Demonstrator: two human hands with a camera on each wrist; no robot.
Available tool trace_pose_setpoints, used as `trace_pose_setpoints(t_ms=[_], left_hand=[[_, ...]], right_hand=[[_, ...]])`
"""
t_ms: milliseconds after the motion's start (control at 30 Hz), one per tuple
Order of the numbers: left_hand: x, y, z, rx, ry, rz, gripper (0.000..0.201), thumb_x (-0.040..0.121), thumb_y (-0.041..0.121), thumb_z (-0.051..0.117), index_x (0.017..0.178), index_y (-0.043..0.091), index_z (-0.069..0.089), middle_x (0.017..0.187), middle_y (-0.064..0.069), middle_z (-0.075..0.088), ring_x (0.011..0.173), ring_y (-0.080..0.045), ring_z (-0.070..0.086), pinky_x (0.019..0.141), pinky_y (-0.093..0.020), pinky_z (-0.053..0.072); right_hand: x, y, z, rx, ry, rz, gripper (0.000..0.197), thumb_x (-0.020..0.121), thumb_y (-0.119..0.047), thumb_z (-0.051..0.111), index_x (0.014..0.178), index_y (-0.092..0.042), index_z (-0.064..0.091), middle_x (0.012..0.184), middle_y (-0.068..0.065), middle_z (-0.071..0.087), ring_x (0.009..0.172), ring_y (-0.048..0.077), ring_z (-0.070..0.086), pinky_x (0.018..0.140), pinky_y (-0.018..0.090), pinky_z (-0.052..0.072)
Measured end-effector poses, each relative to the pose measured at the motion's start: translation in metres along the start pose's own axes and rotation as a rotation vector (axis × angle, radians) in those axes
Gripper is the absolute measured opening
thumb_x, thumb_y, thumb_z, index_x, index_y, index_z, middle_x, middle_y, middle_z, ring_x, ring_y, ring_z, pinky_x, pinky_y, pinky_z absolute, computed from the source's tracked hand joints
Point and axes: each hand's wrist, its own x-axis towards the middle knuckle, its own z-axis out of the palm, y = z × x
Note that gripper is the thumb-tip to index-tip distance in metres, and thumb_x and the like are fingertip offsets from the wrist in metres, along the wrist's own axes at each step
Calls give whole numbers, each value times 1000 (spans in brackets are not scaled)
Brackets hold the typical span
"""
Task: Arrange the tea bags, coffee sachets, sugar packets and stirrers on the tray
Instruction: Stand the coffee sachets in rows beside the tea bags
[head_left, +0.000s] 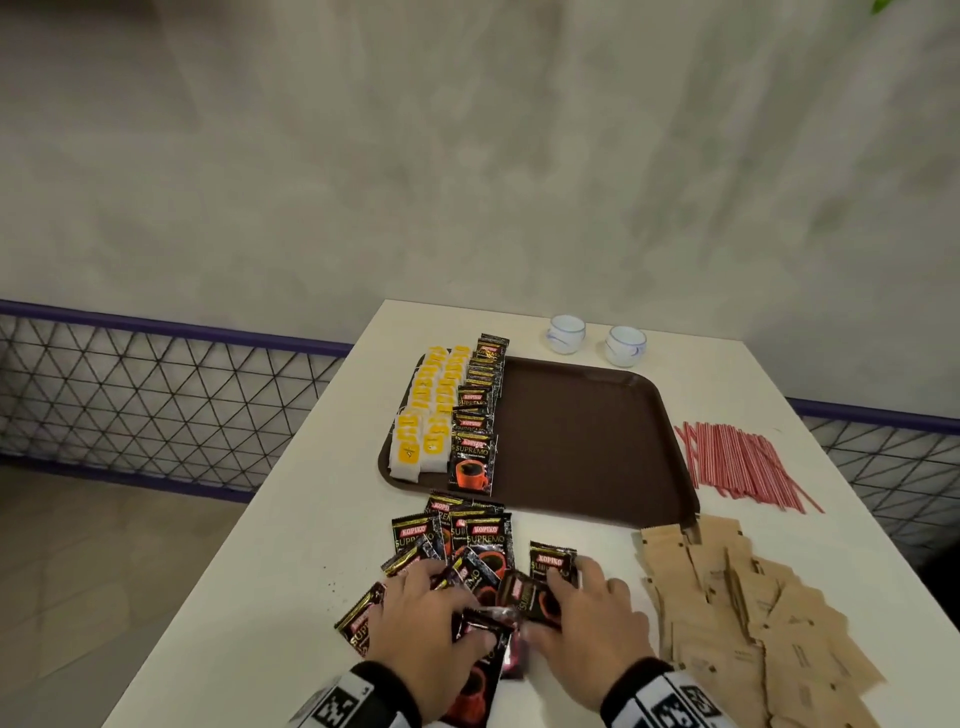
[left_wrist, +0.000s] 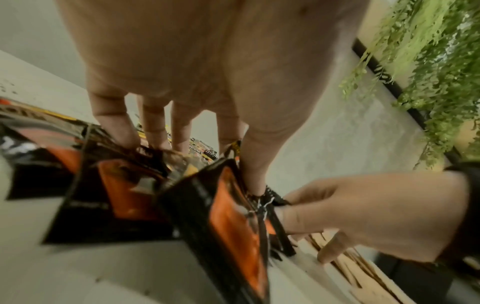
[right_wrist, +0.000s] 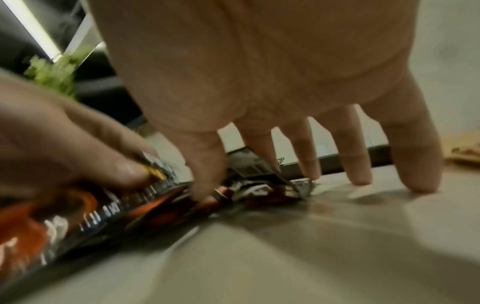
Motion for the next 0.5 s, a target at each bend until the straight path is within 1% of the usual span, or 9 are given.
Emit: trace_pose_setpoints(t_ms=[67,133,200,300,333,367,433,467,500], left_hand=[[5,4,1,50,20,4,33,80,57,55,107,40,59,141,14,28,130,-14,24,108,-40,27],[8,6,2,82,17,16,34,82,56,55,111,39,58,137,13,29,127,-14,26,107,-39,31],[11,6,4,74,3,44,34,82,54,56,112,38,58,130,10,31,123,-14,27,104,-36,35],[14,7,2,37,-29,70,31,82,49,61,110,35,61,120,8,37,116,-14,30,100,-28,34],[16,7,1,10,-46,67,30,82,46,63,109,34,62,119,7,39,116,-14,32,100,-28,34],[17,8,0,-10,-59,67,28,82,44,64,108,33,62,118,7,42,115,-14,35,101,-29,35],[20,7,-1,-26,-85,81,27,83,40,65,107,29,62,116,7,48,111,-13,41,101,-29,39],[22,6,-2,-35,-71,102,27,83,39,65,107,27,62,115,7,49,109,-12,43,100,-28,40],[23,5,-5,-35,-58,123,25,84,37,64,106,26,61,112,9,48,106,-11,44,98,-26,40]], right_hand=[[-1,-4,-2,66,-32,21,63,89,-65,39,140,-28,40,153,1,19,138,30,21,109,45,28],[0,-6,-3,153,-36,29,60,91,-63,38,136,-26,46,148,5,28,137,30,22,110,41,27],[2,-7,-2,235,10,39,48,92,-51,49,133,-26,46,138,4,37,129,25,28,108,36,30],[11,-9,4,397,139,105,43,89,-25,63,125,-28,41,124,-1,40,109,14,33,102,27,36],[15,-9,7,451,164,135,43,87,-20,65,121,-28,40,119,-1,42,106,13,35,100,27,39],[19,-9,9,511,171,158,46,84,-16,68,117,-29,38,115,-2,46,106,14,40,99,28,42],[27,-5,13,636,156,165,57,80,-7,70,116,-29,32,106,-2,53,104,18,53,94,32,49],[30,-2,14,692,140,158,59,81,-3,69,118,-28,30,104,-2,54,100,17,56,87,28,51],[30,0,12,746,124,155,58,82,0,67,119,-26,31,103,-2,52,96,16,57,79,22,51]])
